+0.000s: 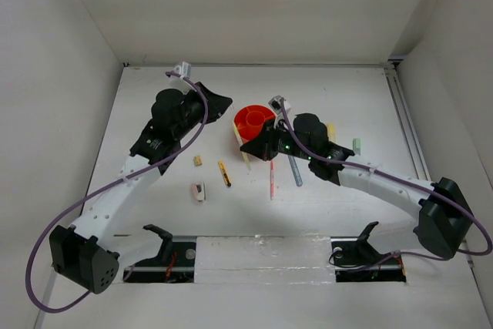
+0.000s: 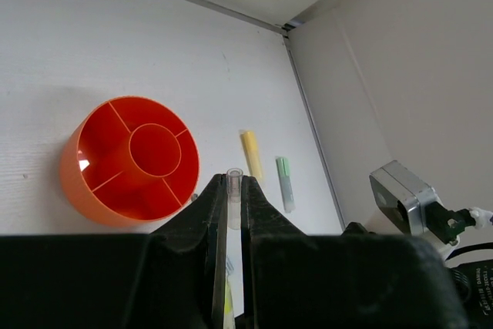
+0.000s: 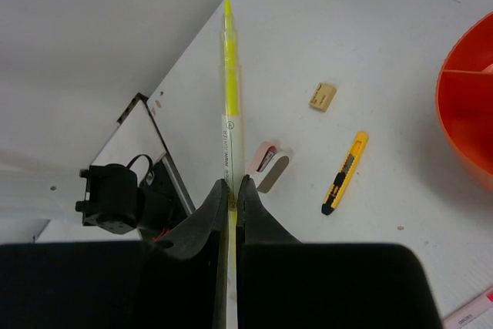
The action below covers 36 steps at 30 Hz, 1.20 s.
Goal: Sort the stationery into containers
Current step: Close the pen cap on the pen.
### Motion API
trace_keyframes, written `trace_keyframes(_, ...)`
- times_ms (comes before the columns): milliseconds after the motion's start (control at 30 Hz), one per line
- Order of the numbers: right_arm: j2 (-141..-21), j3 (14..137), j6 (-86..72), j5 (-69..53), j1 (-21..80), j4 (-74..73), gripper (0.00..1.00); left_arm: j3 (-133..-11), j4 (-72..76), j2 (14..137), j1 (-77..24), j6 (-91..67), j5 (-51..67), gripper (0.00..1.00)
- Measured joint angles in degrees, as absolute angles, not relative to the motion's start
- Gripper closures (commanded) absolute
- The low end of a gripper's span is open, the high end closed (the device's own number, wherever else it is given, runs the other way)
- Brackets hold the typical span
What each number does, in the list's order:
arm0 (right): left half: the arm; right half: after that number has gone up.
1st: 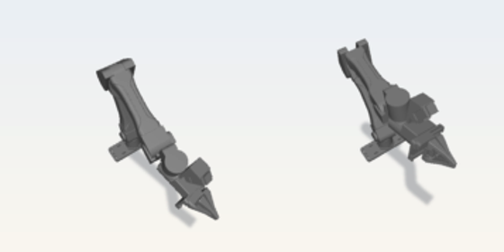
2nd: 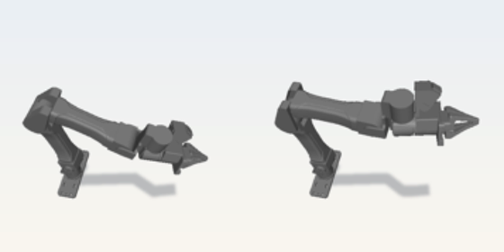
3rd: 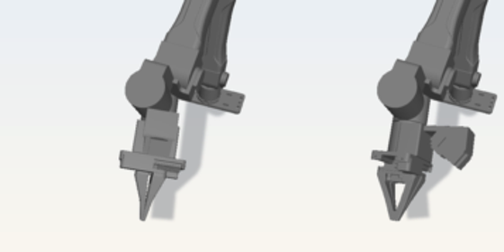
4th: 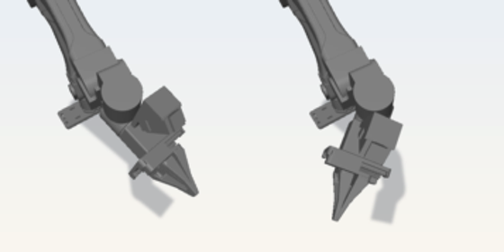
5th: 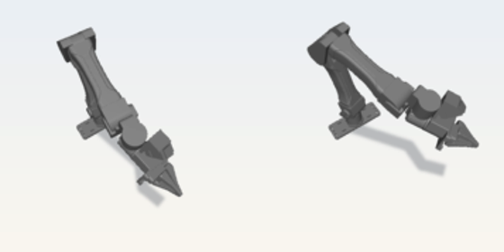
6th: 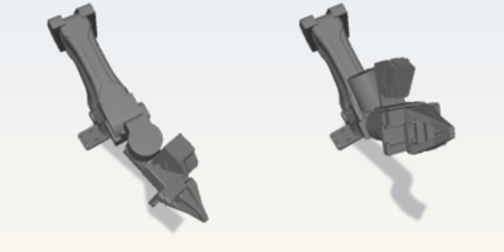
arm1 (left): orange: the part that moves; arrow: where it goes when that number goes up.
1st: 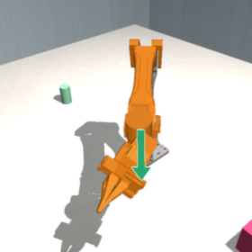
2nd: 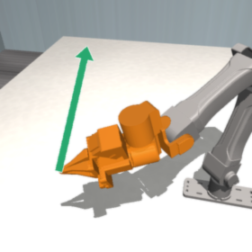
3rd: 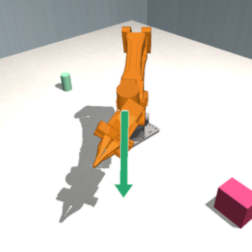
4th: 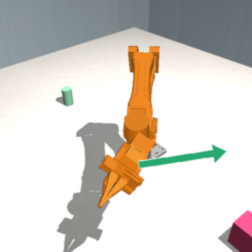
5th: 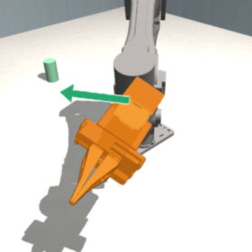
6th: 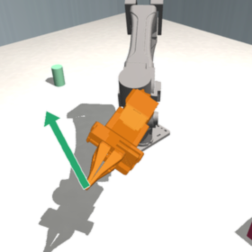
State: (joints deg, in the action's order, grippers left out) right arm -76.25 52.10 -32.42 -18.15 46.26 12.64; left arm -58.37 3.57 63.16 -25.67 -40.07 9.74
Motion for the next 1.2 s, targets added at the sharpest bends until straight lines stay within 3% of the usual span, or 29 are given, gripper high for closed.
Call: trace_keyframes(1200, -76.8, 52.7, -32.4, -17.7, 43.9, 13.8, 1.0, -57.6, 4.1, 65.1, -25.7, -40.1, 10.7, 1.0)
